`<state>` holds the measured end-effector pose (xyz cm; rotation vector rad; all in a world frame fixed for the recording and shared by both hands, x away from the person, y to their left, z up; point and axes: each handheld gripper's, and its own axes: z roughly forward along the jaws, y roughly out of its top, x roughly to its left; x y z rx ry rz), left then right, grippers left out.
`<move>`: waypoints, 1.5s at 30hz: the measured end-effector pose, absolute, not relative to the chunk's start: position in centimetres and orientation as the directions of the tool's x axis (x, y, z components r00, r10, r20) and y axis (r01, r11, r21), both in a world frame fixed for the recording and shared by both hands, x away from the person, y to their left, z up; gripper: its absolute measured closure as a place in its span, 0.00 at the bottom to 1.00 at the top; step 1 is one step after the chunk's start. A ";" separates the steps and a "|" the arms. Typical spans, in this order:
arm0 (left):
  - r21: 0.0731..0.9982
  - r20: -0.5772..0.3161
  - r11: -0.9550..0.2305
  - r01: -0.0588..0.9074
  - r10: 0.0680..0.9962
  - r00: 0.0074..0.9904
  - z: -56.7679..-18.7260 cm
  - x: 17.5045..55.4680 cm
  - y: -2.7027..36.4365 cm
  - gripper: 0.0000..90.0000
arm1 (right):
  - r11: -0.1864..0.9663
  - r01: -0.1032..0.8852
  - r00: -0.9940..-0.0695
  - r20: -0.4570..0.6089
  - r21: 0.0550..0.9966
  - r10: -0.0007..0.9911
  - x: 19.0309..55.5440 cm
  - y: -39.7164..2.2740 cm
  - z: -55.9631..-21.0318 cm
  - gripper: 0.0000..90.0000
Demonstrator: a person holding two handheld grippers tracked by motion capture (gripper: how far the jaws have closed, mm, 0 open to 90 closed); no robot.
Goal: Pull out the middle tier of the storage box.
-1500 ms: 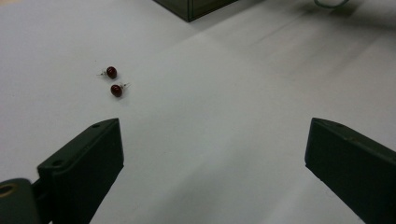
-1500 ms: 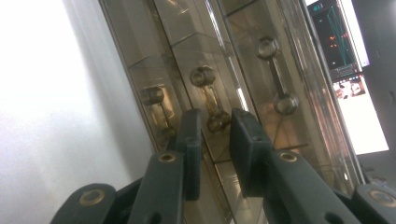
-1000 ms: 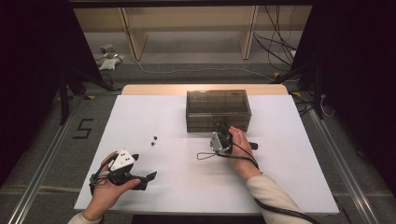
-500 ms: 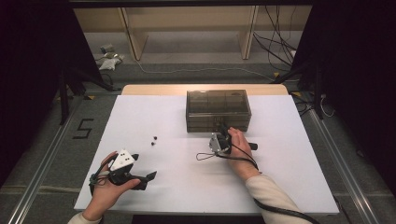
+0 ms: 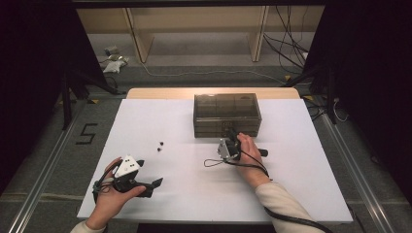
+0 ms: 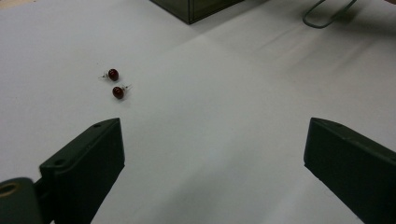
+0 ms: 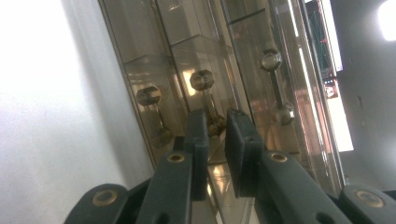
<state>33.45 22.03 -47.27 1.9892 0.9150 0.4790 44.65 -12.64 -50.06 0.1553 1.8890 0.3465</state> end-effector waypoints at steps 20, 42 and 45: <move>0.840 -0.012 -0.345 0.418 0.759 0.651 -47.2 33.4 22.1 0.06 | 0.948 -0.060 -0.339 -0.900 0.312 0.275 44.0 -12.6 -50.1 0.89; 0.843 -0.009 -0.343 0.415 0.762 0.648 -47.2 33.4 22.1 0.06 | 0.943 -0.044 -0.379 -0.879 0.329 0.289 42.6 -13.2 -49.6 0.93; 0.841 -0.009 -0.345 0.416 0.761 0.648 -47.2 33.4 22.1 0.06 | 0.939 -0.045 -0.389 -0.871 0.342 0.299 42.5 -13.4 -49.2 0.87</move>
